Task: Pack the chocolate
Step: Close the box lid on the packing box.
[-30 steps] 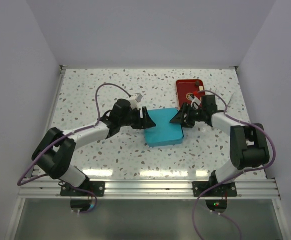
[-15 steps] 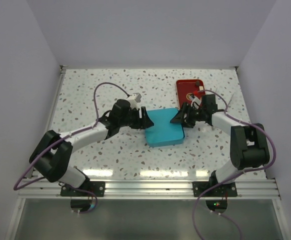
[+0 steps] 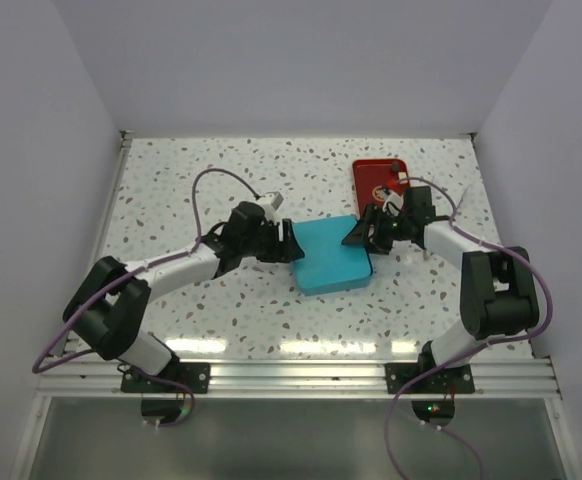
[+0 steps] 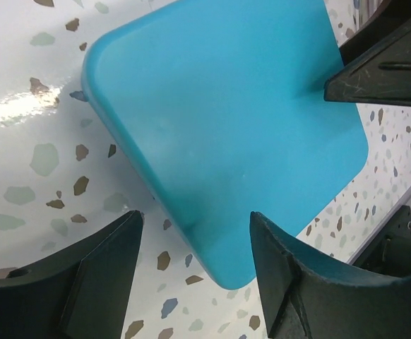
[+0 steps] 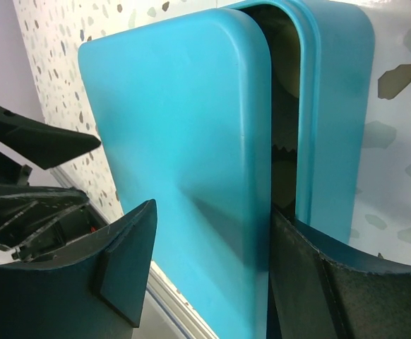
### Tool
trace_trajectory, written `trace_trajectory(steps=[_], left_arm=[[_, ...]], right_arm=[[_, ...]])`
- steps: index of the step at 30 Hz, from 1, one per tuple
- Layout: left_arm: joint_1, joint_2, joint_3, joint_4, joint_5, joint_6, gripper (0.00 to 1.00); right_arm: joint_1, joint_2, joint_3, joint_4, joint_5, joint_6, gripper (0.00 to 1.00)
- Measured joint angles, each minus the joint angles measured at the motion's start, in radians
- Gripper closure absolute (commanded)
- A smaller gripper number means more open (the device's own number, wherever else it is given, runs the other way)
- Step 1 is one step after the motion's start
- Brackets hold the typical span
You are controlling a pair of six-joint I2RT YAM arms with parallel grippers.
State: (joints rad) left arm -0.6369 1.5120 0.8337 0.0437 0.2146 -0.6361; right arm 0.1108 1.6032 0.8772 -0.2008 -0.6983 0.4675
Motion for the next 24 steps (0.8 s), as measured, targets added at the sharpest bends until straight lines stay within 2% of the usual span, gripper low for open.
trace_trajectory(steps=[14,24], left_arm=[[-0.037,0.07,0.0,0.06,0.058,-0.043,0.3],[-0.049,0.08,0.0,0.066,0.062,-0.053,0.3]], right_arm=[[-0.005,0.0,0.021,-0.024,0.027,-0.006,0.33],[-0.006,-0.004,0.033,-0.042,0.047,-0.026,0.28]])
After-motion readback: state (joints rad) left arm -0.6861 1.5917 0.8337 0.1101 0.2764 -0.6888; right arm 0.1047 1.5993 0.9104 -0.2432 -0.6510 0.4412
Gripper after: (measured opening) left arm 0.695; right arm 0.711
